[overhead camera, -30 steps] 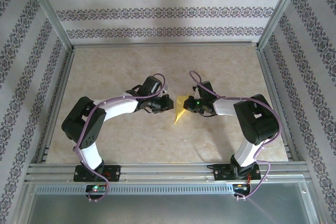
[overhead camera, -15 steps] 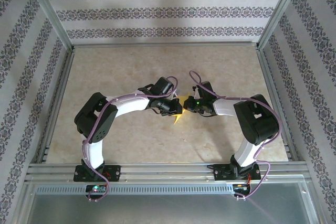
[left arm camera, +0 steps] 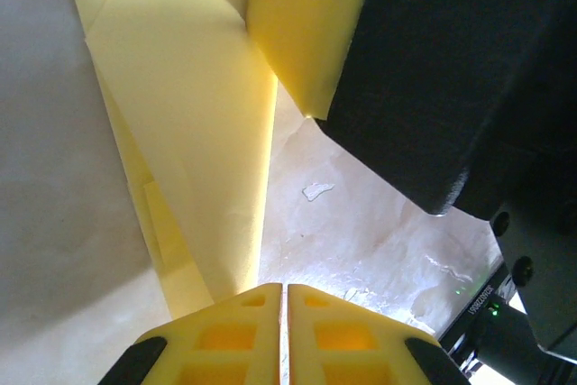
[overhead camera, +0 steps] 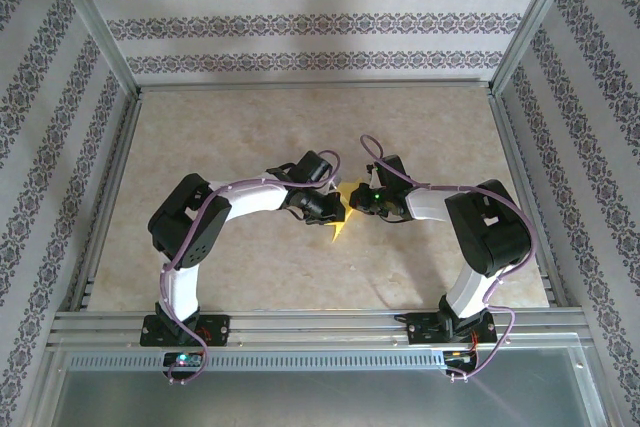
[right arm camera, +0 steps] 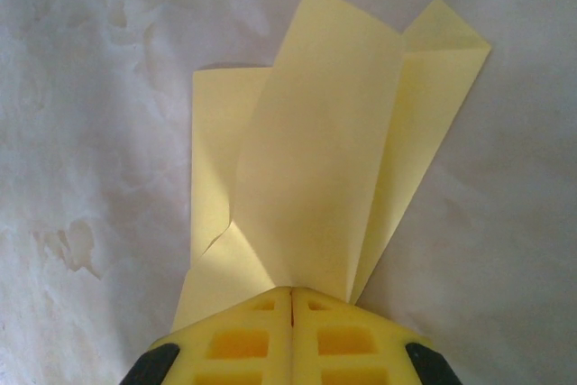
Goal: Fold a paper plane with a square sheet of paper (fold left side to right side)
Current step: Fold the wing for the fifth time at the center of the table.
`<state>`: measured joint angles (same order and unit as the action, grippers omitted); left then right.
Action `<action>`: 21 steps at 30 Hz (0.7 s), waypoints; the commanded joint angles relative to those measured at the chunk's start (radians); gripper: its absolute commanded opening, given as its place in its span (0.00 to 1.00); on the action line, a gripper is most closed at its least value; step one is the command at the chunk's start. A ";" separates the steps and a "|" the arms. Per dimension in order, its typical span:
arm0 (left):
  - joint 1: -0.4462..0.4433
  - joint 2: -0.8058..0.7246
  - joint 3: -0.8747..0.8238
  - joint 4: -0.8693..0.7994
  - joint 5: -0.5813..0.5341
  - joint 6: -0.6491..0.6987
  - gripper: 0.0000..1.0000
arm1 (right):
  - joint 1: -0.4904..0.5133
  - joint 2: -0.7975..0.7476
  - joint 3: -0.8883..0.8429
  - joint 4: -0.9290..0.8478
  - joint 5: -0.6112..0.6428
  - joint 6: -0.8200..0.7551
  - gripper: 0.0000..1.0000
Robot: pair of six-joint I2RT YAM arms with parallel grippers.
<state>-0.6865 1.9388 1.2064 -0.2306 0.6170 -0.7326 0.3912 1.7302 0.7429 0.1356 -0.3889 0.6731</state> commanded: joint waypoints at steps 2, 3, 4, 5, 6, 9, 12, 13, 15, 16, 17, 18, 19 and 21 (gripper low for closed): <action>-0.002 0.032 -0.018 0.002 -0.012 0.015 0.10 | 0.023 0.031 -0.037 -0.116 0.048 -0.024 0.00; -0.002 0.034 -0.019 0.001 -0.015 0.016 0.10 | 0.023 0.031 -0.037 -0.116 0.050 -0.024 0.00; -0.002 0.035 -0.020 -0.001 -0.017 0.016 0.10 | 0.024 0.030 -0.037 -0.117 0.050 -0.026 0.00; -0.002 0.037 -0.021 -0.001 -0.020 0.018 0.10 | 0.025 0.031 -0.036 -0.119 0.051 -0.026 0.00; -0.002 0.038 -0.022 -0.004 -0.021 0.020 0.10 | 0.024 0.031 -0.036 -0.119 0.051 -0.026 0.00; -0.002 0.043 -0.023 -0.007 -0.026 0.022 0.10 | 0.026 0.032 -0.034 -0.120 0.053 -0.027 0.00; -0.002 0.046 -0.023 -0.010 -0.031 0.024 0.10 | 0.028 0.032 -0.034 -0.122 0.053 -0.027 0.00; -0.002 0.046 -0.024 -0.011 -0.032 0.024 0.10 | 0.028 0.032 -0.034 -0.122 0.053 -0.027 0.00; -0.002 0.046 -0.023 -0.015 -0.037 0.027 0.10 | 0.029 0.032 -0.033 -0.123 0.055 -0.029 0.00; -0.001 0.047 -0.022 -0.018 -0.040 0.029 0.10 | 0.029 0.032 -0.033 -0.123 0.055 -0.029 0.00; -0.001 0.046 -0.023 -0.021 -0.042 0.031 0.10 | 0.029 0.034 -0.033 -0.122 0.055 -0.029 0.00; -0.001 0.046 -0.024 -0.022 -0.043 0.031 0.10 | 0.029 0.033 -0.033 -0.125 0.055 -0.029 0.00; -0.001 0.047 -0.025 -0.022 -0.043 0.031 0.10 | 0.029 0.034 -0.033 -0.123 0.055 -0.029 0.00; -0.001 0.050 -0.024 -0.021 -0.043 0.030 0.10 | 0.031 0.035 -0.031 -0.125 0.055 -0.029 0.00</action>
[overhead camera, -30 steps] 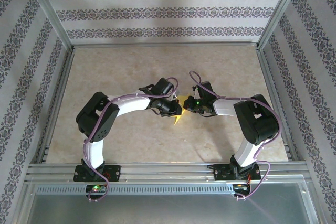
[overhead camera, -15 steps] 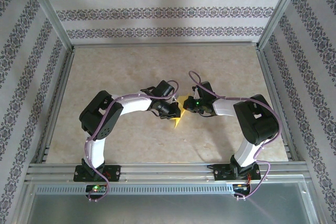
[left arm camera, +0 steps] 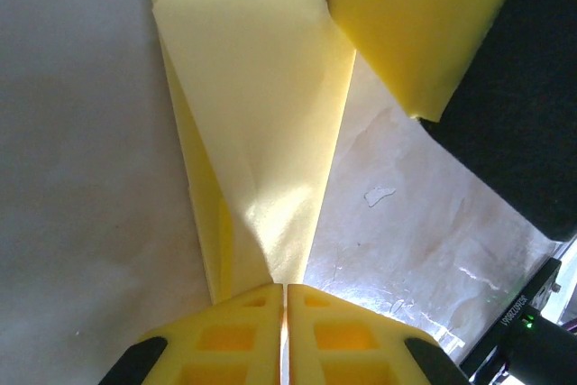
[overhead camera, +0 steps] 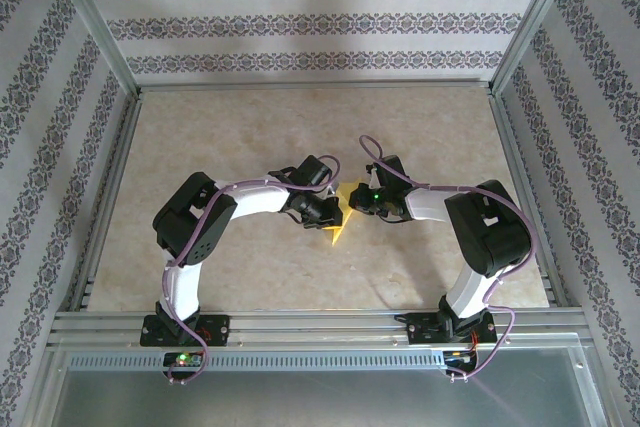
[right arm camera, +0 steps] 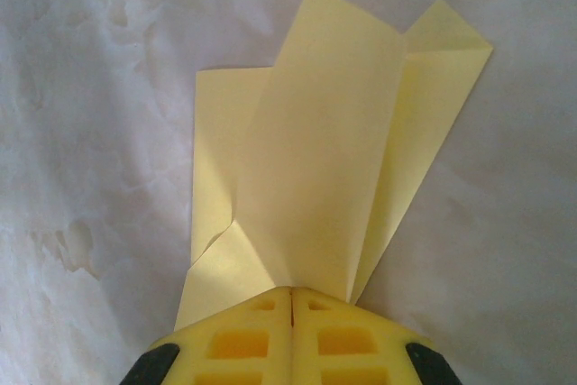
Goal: Fold a paper plane with a square sheet of paper (fold left side to right side)
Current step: Fold the wing for the fifth time at the center of the table.
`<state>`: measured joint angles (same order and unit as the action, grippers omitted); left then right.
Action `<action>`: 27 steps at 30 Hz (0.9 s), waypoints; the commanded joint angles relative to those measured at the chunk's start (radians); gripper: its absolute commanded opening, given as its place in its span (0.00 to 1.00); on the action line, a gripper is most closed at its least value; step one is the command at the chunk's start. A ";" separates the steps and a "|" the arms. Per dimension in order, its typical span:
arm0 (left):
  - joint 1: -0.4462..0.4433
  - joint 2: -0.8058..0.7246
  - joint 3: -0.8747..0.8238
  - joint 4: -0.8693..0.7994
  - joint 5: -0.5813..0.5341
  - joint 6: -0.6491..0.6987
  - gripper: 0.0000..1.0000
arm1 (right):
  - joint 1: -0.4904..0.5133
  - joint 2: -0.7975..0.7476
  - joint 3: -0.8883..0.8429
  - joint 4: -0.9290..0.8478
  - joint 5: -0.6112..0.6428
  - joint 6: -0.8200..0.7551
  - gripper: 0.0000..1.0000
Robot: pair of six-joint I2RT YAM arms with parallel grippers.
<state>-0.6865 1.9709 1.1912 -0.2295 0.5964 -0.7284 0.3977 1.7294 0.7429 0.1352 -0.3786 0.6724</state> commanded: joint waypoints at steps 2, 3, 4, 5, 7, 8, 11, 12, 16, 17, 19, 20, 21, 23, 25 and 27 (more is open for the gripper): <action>-0.001 0.021 -0.010 -0.020 -0.020 0.026 0.10 | 0.024 0.036 -0.031 -0.124 0.044 -0.028 0.00; -0.001 0.023 -0.010 -0.018 -0.019 0.025 0.10 | 0.024 0.036 -0.030 -0.124 0.044 -0.028 0.00; -0.001 0.025 -0.011 -0.018 -0.018 0.025 0.10 | 0.024 0.035 -0.030 -0.124 0.044 -0.028 0.00; -0.001 0.025 -0.013 -0.016 -0.018 0.024 0.10 | 0.025 0.035 -0.028 -0.124 0.044 -0.028 0.00; -0.001 0.026 -0.015 -0.016 -0.019 0.024 0.10 | 0.026 0.035 -0.027 -0.126 0.044 -0.027 0.00; -0.001 0.028 -0.016 -0.016 -0.019 0.023 0.10 | 0.027 0.034 -0.025 -0.126 0.044 -0.027 0.00; -0.001 0.033 -0.019 -0.021 -0.024 0.026 0.10 | 0.027 0.033 -0.020 -0.128 0.044 -0.027 0.00; -0.001 0.035 -0.021 -0.022 -0.024 0.026 0.10 | 0.027 0.033 -0.018 -0.130 0.044 -0.027 0.00; -0.002 0.041 -0.024 -0.045 -0.048 0.036 0.10 | 0.030 0.027 -0.002 -0.134 0.035 -0.025 0.00; -0.002 0.043 -0.023 -0.057 -0.060 0.043 0.08 | 0.029 0.022 0.006 -0.137 0.034 -0.026 0.00; -0.002 0.048 -0.022 -0.083 -0.082 0.056 0.07 | 0.028 0.000 0.028 -0.153 0.026 -0.033 0.00; -0.002 0.049 -0.024 -0.090 -0.091 0.060 0.06 | 0.026 -0.013 0.038 -0.160 0.023 -0.036 0.00; -0.002 0.052 -0.027 -0.095 -0.098 0.061 0.05 | 0.022 -0.033 0.047 -0.163 0.019 -0.037 0.00; -0.002 0.056 -0.033 -0.096 -0.107 0.061 0.04 | 0.011 -0.071 0.057 -0.163 0.004 -0.036 0.00; -0.002 0.061 -0.033 -0.099 -0.111 0.061 0.03 | -0.005 -0.116 0.055 -0.167 -0.011 -0.036 0.00; -0.004 0.066 -0.031 -0.101 -0.113 0.061 0.03 | -0.022 -0.157 0.038 -0.176 -0.022 -0.037 0.00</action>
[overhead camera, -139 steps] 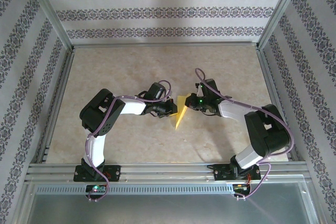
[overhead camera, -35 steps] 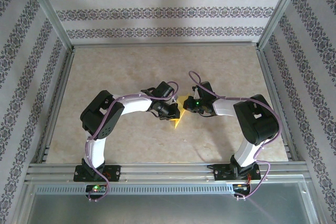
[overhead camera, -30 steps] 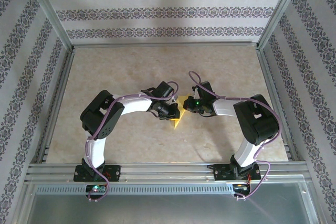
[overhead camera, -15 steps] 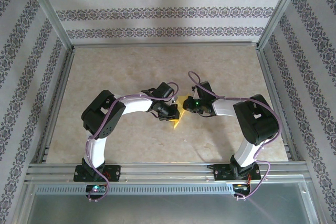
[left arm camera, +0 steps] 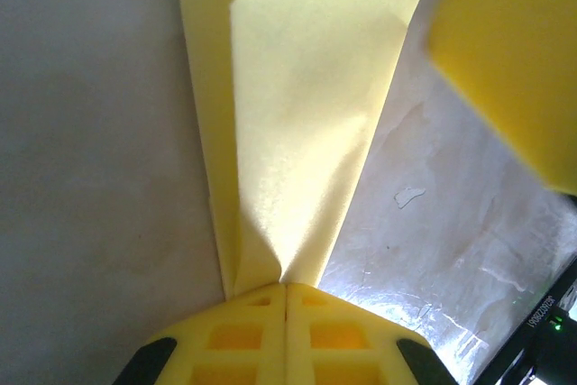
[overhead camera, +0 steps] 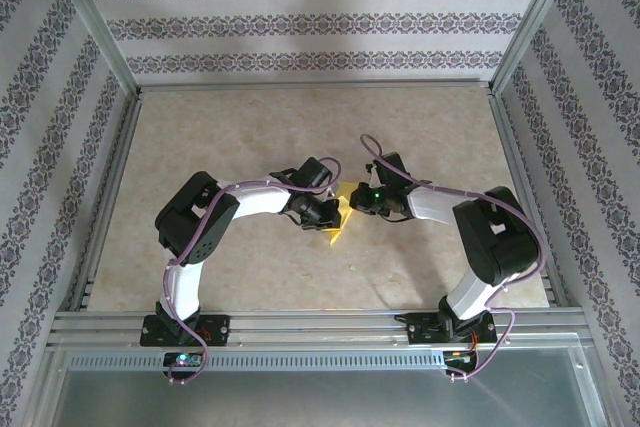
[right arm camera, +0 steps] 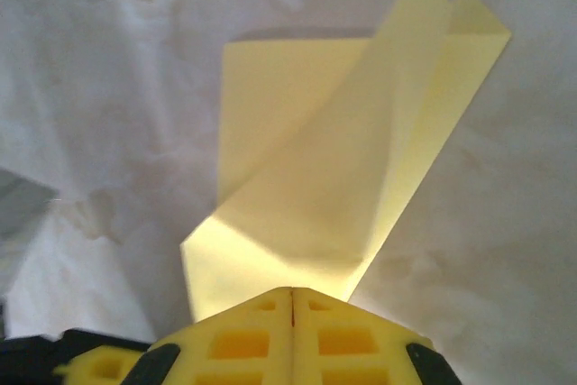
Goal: Fold a paper plane with a square sheet of paper (fold left side to right side)
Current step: Fold the wing for the fifth time at the center of the table.
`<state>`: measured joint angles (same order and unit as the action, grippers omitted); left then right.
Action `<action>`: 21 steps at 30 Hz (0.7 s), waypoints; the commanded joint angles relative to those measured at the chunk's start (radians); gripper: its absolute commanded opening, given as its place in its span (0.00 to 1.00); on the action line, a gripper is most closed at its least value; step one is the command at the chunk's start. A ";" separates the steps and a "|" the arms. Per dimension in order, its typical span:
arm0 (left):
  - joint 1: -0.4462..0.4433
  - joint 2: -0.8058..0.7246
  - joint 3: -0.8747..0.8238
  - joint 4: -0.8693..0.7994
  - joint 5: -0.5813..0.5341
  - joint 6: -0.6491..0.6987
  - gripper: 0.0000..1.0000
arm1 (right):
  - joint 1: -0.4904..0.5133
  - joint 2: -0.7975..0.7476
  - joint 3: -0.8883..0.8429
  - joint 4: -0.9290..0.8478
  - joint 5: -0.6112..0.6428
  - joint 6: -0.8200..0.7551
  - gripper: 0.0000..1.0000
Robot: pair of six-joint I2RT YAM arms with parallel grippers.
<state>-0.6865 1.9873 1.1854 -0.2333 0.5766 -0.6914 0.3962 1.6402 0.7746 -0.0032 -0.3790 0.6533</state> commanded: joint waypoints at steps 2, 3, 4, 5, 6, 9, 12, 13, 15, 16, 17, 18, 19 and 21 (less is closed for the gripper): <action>-0.005 0.052 -0.022 -0.102 -0.096 0.026 0.03 | -0.031 -0.104 -0.025 -0.034 -0.033 -0.021 0.00; -0.007 0.054 -0.017 -0.107 -0.098 0.027 0.03 | -0.031 -0.119 -0.042 -0.031 -0.040 -0.025 0.00; -0.007 0.057 -0.015 -0.110 -0.101 0.029 0.03 | -0.029 -0.132 -0.061 -0.019 -0.050 -0.026 0.00; -0.008 0.058 -0.014 -0.110 -0.100 0.029 0.02 | -0.025 -0.141 -0.078 -0.005 -0.061 -0.022 0.00; -0.008 0.060 -0.013 -0.112 -0.102 0.029 0.02 | -0.022 -0.147 -0.099 0.019 -0.076 -0.014 0.00; -0.010 0.061 -0.011 -0.116 -0.107 0.029 0.02 | -0.003 -0.150 -0.141 0.079 -0.093 -0.001 0.00; -0.010 0.061 -0.008 -0.124 -0.112 0.033 0.02 | 0.010 -0.132 -0.166 0.136 -0.105 0.011 0.00; -0.010 0.061 -0.007 -0.126 -0.114 0.032 0.02 | 0.012 -0.122 -0.174 0.163 -0.115 0.018 0.00; -0.011 0.062 -0.005 -0.129 -0.115 0.032 0.01 | 0.018 -0.097 -0.184 0.204 -0.128 0.032 0.00; -0.011 0.062 -0.004 -0.130 -0.116 0.032 0.01 | 0.023 -0.085 -0.183 0.218 -0.131 0.034 0.00; -0.011 0.063 -0.004 -0.130 -0.116 0.032 0.01 | 0.028 -0.076 -0.181 0.224 -0.130 0.033 0.00; -0.011 0.064 -0.002 -0.132 -0.115 0.033 0.01 | 0.032 -0.067 -0.179 0.232 -0.128 0.032 0.00; -0.011 0.064 0.000 -0.134 -0.117 0.033 0.01 | 0.036 -0.059 -0.178 0.238 -0.126 0.033 0.00; -0.011 0.064 0.003 -0.140 -0.120 0.035 0.01 | 0.041 -0.045 -0.171 0.245 -0.123 0.031 0.00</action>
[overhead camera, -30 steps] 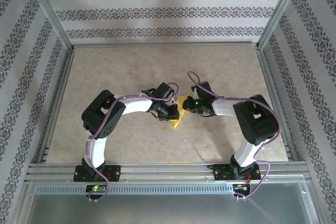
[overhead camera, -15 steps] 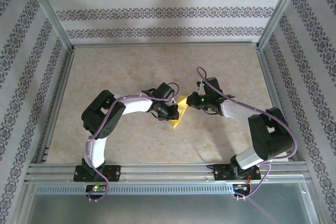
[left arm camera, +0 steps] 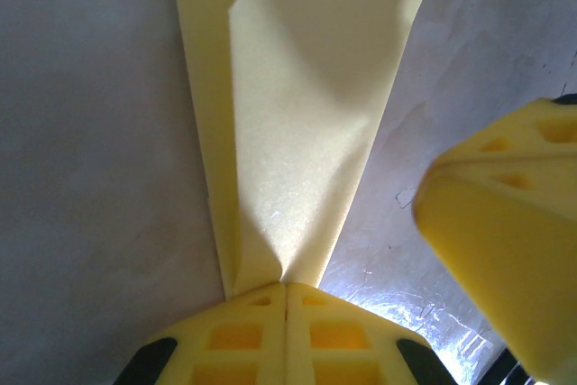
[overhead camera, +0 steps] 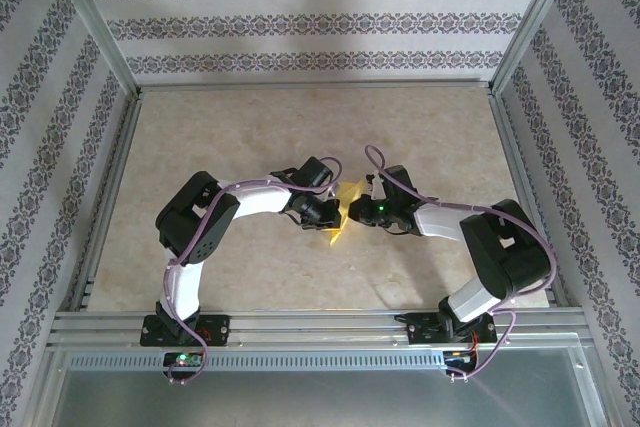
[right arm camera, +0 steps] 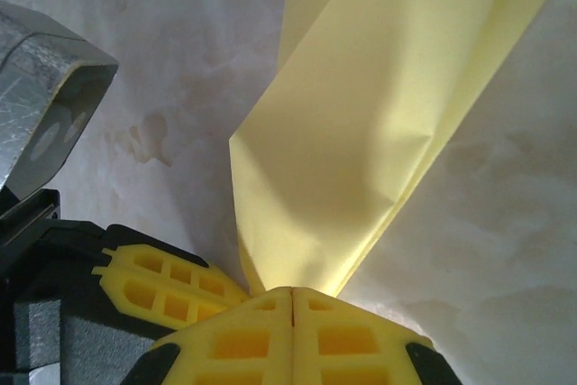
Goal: Fold a paper plane with a square sheet of paper (fold left side to right side)
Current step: Fold the wing for the fifth time at the center of the table.
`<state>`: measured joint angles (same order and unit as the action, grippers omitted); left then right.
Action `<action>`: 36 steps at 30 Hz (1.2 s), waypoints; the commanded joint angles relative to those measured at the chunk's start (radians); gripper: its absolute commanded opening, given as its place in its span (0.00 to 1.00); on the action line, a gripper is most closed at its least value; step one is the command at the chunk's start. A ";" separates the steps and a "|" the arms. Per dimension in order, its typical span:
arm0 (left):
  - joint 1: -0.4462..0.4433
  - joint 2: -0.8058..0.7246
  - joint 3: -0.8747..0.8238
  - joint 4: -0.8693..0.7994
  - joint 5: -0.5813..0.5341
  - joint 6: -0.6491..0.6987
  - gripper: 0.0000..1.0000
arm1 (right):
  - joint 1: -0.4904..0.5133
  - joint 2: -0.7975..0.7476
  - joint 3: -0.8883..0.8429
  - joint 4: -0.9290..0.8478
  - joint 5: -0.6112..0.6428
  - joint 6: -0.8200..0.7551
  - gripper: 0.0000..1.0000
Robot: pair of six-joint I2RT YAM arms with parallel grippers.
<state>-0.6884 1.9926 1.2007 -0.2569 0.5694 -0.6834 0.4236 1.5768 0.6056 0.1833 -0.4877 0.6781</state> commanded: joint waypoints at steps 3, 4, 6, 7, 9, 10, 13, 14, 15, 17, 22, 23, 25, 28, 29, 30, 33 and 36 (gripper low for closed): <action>-0.010 0.060 -0.008 -0.123 -0.117 0.031 0.01 | 0.017 0.043 0.009 0.068 -0.014 0.002 0.00; -0.011 0.061 -0.008 -0.125 -0.118 0.031 0.00 | 0.020 0.050 0.014 0.070 -0.014 0.001 0.00; -0.011 0.060 -0.007 -0.126 -0.118 0.031 0.00 | 0.021 0.061 0.019 0.071 -0.009 -0.003 0.00; -0.011 0.061 -0.007 -0.127 -0.117 0.031 0.00 | 0.021 0.065 0.021 0.071 -0.004 -0.005 0.00; -0.011 0.060 -0.006 -0.127 -0.118 0.033 0.00 | 0.021 0.074 0.025 0.071 0.004 -0.010 0.00; -0.011 0.061 -0.007 -0.127 -0.119 0.033 0.00 | 0.021 0.081 0.028 0.071 0.006 -0.012 0.00; -0.011 0.062 -0.005 -0.128 -0.117 0.035 0.00 | 0.023 0.101 0.041 0.073 0.006 -0.017 0.00; -0.011 0.061 -0.005 -0.129 -0.117 0.035 0.00 | 0.023 0.106 0.044 0.073 0.007 -0.018 0.00; -0.011 0.061 -0.005 -0.130 -0.119 0.036 0.00 | 0.023 0.107 0.047 0.073 0.010 -0.018 0.00; -0.011 0.061 -0.003 -0.133 -0.121 0.036 0.00 | 0.023 0.110 0.051 0.073 0.016 -0.021 0.00; -0.011 0.064 -0.001 -0.139 -0.123 0.039 0.00 | 0.023 0.118 0.066 0.070 0.021 -0.029 0.00; -0.011 0.064 -0.001 -0.139 -0.123 0.039 0.00 | 0.023 0.121 0.069 0.070 0.018 -0.029 0.00; -0.011 0.064 -0.001 -0.139 -0.124 0.041 0.00 | 0.023 0.123 0.071 0.071 0.020 -0.029 0.00; -0.011 0.064 -0.001 -0.142 -0.125 0.042 0.00 | 0.023 0.130 0.079 0.064 0.030 -0.040 0.00; -0.011 0.065 -0.001 -0.142 -0.125 0.042 0.00 | 0.023 0.135 0.082 0.061 0.032 -0.044 0.00; -0.011 0.064 0.000 -0.145 -0.126 0.043 0.00 | 0.021 0.139 0.087 0.059 0.032 -0.046 0.00; -0.011 0.063 0.002 -0.154 -0.134 0.049 0.00 | 0.020 0.152 0.099 0.049 0.043 -0.055 0.00; -0.011 0.061 0.003 -0.162 -0.138 0.051 0.00 | 0.017 0.166 0.117 0.030 0.054 -0.069 0.00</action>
<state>-0.6930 1.9976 1.2198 -0.2867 0.5518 -0.6586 0.4366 1.7222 0.6899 0.2260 -0.4725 0.6464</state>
